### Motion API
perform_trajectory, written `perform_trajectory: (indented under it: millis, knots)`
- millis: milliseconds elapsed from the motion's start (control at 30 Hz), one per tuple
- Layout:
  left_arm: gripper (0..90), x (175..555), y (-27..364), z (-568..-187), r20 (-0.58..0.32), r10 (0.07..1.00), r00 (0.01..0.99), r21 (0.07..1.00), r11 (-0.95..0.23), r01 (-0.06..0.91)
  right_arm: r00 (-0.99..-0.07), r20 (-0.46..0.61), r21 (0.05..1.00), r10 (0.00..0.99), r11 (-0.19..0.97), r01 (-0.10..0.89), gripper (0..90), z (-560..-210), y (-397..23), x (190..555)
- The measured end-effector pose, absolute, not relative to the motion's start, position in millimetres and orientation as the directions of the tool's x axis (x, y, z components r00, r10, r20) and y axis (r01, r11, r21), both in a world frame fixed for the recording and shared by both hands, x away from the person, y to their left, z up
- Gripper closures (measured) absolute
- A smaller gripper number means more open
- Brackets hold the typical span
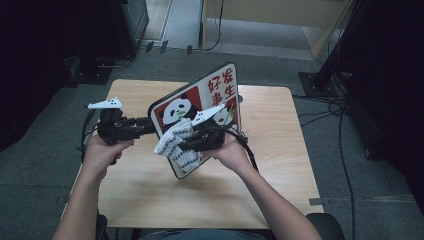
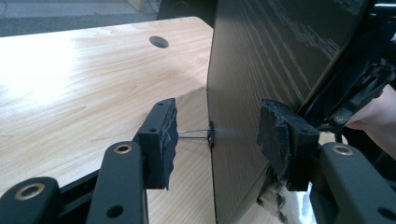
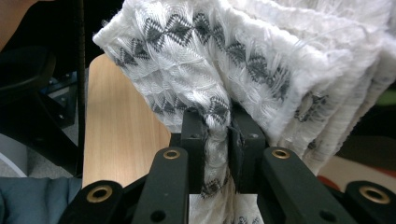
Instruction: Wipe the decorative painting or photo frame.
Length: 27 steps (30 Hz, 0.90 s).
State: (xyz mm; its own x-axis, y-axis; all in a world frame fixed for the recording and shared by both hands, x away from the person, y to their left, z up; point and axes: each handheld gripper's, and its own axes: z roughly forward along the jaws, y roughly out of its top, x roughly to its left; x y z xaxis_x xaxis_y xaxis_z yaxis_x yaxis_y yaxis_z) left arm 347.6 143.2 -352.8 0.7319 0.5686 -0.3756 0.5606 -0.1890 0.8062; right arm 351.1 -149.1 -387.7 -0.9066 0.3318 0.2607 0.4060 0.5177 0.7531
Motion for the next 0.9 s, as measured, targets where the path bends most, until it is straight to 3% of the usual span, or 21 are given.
perform_trajectory:
  millis: [900]
  knots:
    - [46.8, 347, 143, -353, -0.370, 0.567, 0.736, 0.807, -0.196, 0.557, -0.900, 0.252, 0.718, 0.356, 0.555, 0.420, 79.0, -421, -153, 339]
